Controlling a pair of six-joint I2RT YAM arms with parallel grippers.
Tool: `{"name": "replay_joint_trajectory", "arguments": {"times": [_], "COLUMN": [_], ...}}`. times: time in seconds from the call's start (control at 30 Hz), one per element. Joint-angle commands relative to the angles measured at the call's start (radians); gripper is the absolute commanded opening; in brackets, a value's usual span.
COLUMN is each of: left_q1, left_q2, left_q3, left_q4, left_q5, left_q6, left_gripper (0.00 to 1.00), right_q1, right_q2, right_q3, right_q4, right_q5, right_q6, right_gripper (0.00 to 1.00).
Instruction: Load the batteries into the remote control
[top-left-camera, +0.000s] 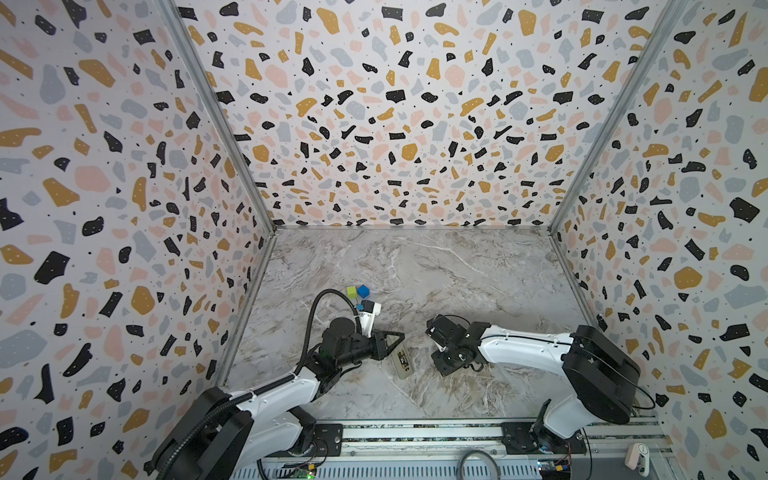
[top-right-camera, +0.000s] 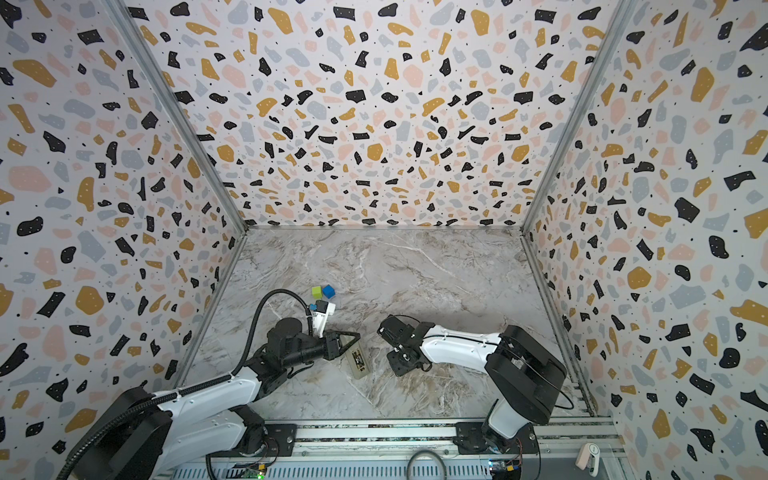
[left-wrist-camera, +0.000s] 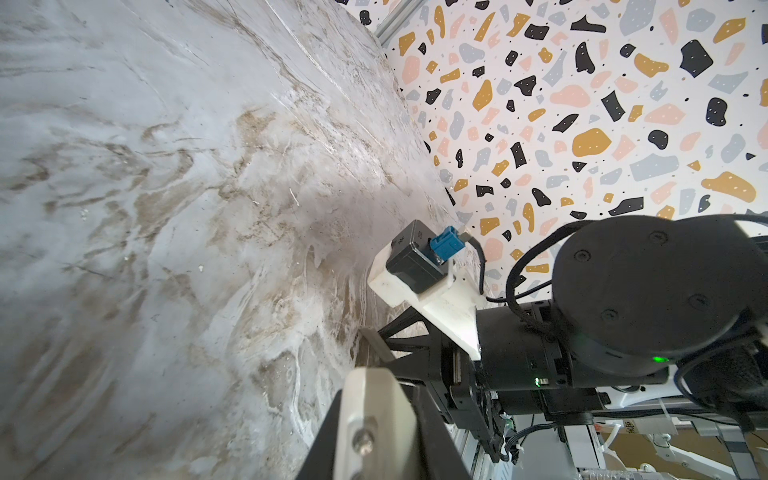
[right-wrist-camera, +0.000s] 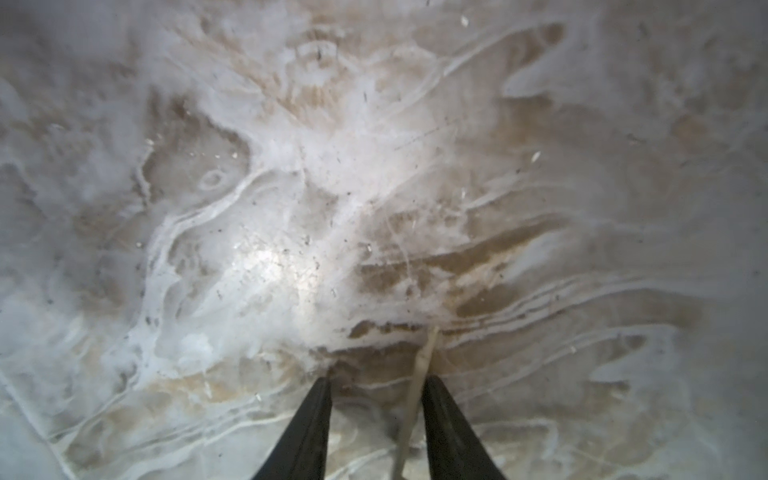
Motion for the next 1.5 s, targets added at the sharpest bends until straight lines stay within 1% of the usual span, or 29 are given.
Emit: {"name": "replay_joint_trajectory", "arguments": {"times": [0.0,0.47,0.7,0.97,1.27,1.47], "left_q1": [-0.005,-0.005,-0.005,-0.005,-0.005,-0.005], "left_q2": [-0.008,-0.015,-0.020,-0.022,-0.020,-0.017], "left_q3": [0.030,0.026,0.024,0.023,0.021,0.022], "left_q4": [0.041,0.036,0.029,0.029,0.032,0.032], "left_q5": [0.009,0.004,0.003,0.002,0.004,0.002], "left_q6": [0.015,0.016,0.018,0.020,0.019,0.020], "left_gripper": [0.00,0.00,0.00,0.00,0.00,0.00], "right_q1": [-0.001,-0.003,0.011,0.013,0.013,0.011], "right_q2": [0.010,0.012,-0.002,-0.031,-0.016,-0.008], "right_q3": [-0.006,-0.034,0.022,0.050,0.026,0.012], "right_q4": [-0.008,0.004,-0.043,-0.065,-0.035,-0.024], "right_q5": [0.000,0.000,0.026,0.025,0.000,-0.004], "right_q6": [0.002,0.004,0.003,0.011,0.013,0.013], "right_gripper": [0.40,0.36,0.36,0.36,0.36,0.34]}}
